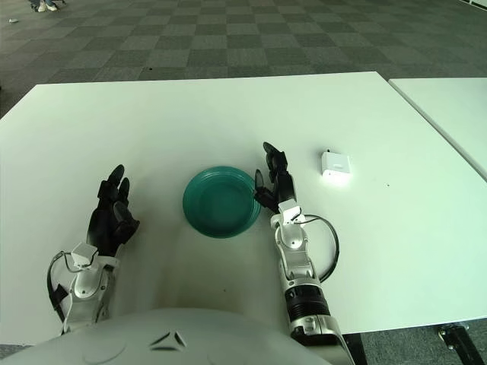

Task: Put the charger into the plate.

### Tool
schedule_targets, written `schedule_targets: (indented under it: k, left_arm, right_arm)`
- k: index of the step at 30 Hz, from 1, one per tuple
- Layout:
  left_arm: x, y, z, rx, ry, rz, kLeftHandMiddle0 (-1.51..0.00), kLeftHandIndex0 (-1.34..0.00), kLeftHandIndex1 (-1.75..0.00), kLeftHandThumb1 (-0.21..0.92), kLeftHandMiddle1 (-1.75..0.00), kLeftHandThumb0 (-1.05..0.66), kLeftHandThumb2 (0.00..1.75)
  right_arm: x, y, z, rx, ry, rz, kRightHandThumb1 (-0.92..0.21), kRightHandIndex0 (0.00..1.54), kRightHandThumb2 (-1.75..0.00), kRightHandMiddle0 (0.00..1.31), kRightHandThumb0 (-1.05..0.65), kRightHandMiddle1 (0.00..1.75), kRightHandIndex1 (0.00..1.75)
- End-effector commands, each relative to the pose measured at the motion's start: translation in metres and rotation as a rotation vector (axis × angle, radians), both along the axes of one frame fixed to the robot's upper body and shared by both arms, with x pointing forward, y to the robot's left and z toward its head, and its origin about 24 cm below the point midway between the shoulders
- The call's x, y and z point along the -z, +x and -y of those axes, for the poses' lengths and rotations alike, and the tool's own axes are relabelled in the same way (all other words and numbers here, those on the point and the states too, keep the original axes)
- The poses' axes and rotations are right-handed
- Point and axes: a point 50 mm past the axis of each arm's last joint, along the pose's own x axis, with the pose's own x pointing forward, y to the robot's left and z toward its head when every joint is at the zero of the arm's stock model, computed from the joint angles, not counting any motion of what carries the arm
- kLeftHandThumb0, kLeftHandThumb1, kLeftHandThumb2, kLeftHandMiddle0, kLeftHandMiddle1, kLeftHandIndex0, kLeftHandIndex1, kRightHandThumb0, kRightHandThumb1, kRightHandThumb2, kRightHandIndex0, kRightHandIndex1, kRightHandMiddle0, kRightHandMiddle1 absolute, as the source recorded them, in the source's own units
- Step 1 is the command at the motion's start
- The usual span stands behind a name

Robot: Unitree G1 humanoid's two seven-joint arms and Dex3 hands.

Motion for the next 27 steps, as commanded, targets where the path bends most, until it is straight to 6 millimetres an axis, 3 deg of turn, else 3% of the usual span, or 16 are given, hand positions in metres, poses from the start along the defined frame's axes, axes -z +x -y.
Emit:
schedule_targets:
  k: [1, 7, 11, 18, 22, 27]
  left_arm:
    - [0.001, -0.002, -0.004, -0.004, 0.004, -0.012, -0.15, 0.0, -0.45, 0.92, 0.0, -0.97, 1.04]
    - [0.002, -0.002, -0.004, -0.013, 0.013, -0.012, -0.16, 0.0, -0.48, 0.92, -0.01, -0.96, 1.03]
    - [0.003, -0.001, -0.005, -0.02, 0.013, -0.013, -0.17, 0.0, -0.5, 0.92, -0.01, -0.96, 1.02]
    - [0.006, 0.002, -0.008, -0.033, -0.023, -0.014, -0.18, 0.0, -0.51, 0.92, -0.01, -0.94, 1.0]
    - [0.008, 0.003, -0.009, -0.033, -0.041, -0.01, -0.16, 0.0, -0.48, 0.92, 0.0, -0.94, 1.0]
    - [0.008, 0.003, -0.011, -0.023, -0.06, -0.005, -0.14, 0.0, -0.44, 0.92, 0.0, -0.95, 1.0]
  right_arm:
    - [-0.019, 0.004, 0.008, 0.038, -0.113, 0.132, -0.92, 0.23, -0.68, 0.0, -0.82, 0.63, 0.02]
    - [-0.033, 0.005, 0.015, 0.209, -0.476, 0.414, -0.91, 0.27, -0.48, 0.0, -0.72, 0.73, 0.03]
    - [-0.036, 0.004, 0.023, 0.348, -0.738, 0.511, -0.92, 0.31, -0.45, 0.0, -0.72, 0.83, 0.04]
    - [-0.029, 0.005, 0.045, 0.517, -1.031, 0.498, -0.92, 0.31, -0.56, 0.0, -0.81, 0.9, 0.02]
    - [-0.025, 0.016, 0.058, 0.561, -1.121, 0.47, -0.92, 0.31, -0.69, 0.0, -0.9, 0.89, 0.02]
    - [-0.021, 0.026, 0.064, 0.599, -1.211, 0.439, -0.92, 0.3, -0.71, 0.0, -0.97, 0.82, 0.01]
